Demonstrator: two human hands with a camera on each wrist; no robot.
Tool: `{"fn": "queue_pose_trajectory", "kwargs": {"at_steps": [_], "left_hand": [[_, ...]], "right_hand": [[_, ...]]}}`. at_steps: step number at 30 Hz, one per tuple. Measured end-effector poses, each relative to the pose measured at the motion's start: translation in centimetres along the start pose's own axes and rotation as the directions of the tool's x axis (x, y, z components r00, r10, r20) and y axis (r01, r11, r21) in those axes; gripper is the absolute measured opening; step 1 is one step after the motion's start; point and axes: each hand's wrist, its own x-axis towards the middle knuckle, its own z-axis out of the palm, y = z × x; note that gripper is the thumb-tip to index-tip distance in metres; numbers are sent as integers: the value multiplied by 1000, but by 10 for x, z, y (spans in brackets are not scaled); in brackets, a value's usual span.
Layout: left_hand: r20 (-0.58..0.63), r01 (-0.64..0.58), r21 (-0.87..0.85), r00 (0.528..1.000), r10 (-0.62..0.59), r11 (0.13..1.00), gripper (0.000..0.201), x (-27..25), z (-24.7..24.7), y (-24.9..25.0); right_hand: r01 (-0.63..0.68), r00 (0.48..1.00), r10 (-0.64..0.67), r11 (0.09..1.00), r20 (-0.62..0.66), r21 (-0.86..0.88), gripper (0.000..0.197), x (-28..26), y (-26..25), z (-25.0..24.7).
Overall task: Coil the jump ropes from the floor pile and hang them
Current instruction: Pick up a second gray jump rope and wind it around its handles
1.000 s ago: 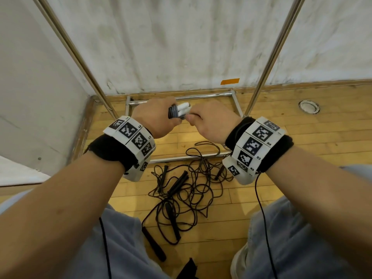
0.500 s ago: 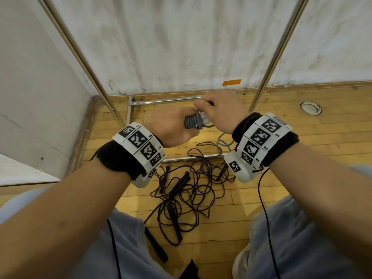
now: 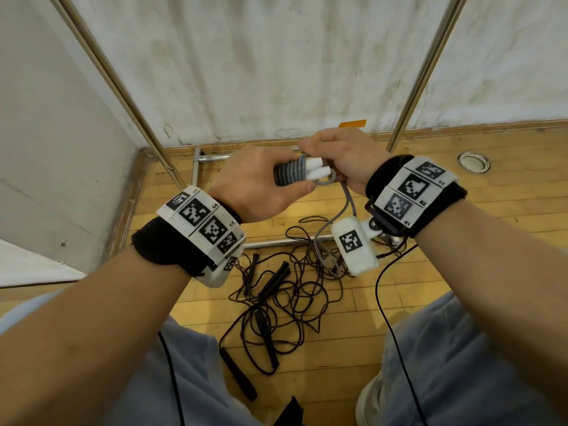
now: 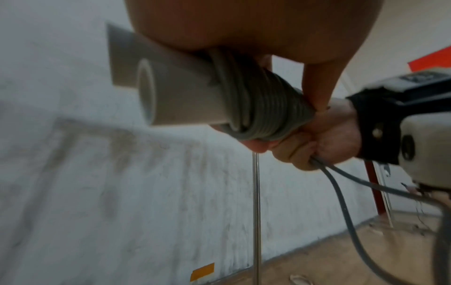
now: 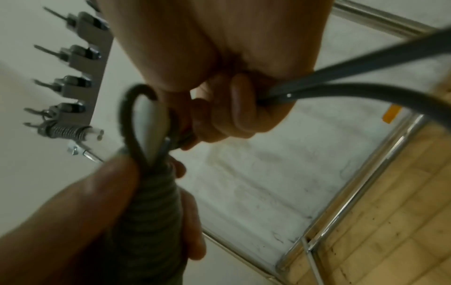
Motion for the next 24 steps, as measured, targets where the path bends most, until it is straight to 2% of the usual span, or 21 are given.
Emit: {"fn": "queue_pose_trajectory", "kwargs": {"at_steps": [3,6,8,10,12,15,16,18,20,22,24], "left_hand": [[-24,112,-267,992,-122,957,32,1,-5,5],[-84,135,-402,980,-183,906,18,3,-7,8],[-122,146,-443,968,-221,884,22,5,-9,7],[-123,153,-494,962,-243,856,25,6,-9,8],[-120,152,-488,964,-239,859,26,7,-7,9],[-156,155,-483,953,-259,862,23,9,-8,10],[-168,159,-492,947,-273,856,19,10,-9,9],[-165,171,-516,942,-294,839,15,11,-12,9],[-136,175,-535,948,-289,826,16,10,-13,11],[-128,159,-515,957,-259,842,20,10,-11,12],[-142,152,-439,962,-235,885,29,11,-9,9]], "right_hand": [[-3,1000,1,989,14,146,36,0,1,8],[45,999,-41,984,-30,173,25,-3,1,15],[101,994,-100,994,-38,41,33,-7,0,22],[149,986,-160,971,-43,-188,41,-10,0,26],[159,981,-184,946,-65,-282,40,-10,-1,28],[157,976,-194,942,-100,-298,17,-10,1,29],[170,971,-218,918,-99,-359,14,-10,2,29],[215,950,-300,828,-86,-518,20,-12,6,30],[223,928,-354,777,-116,-588,10,-11,8,30],[176,945,-303,790,-125,-588,23,-7,9,28],[104,985,-160,858,-70,-502,24,-5,8,29]]}}
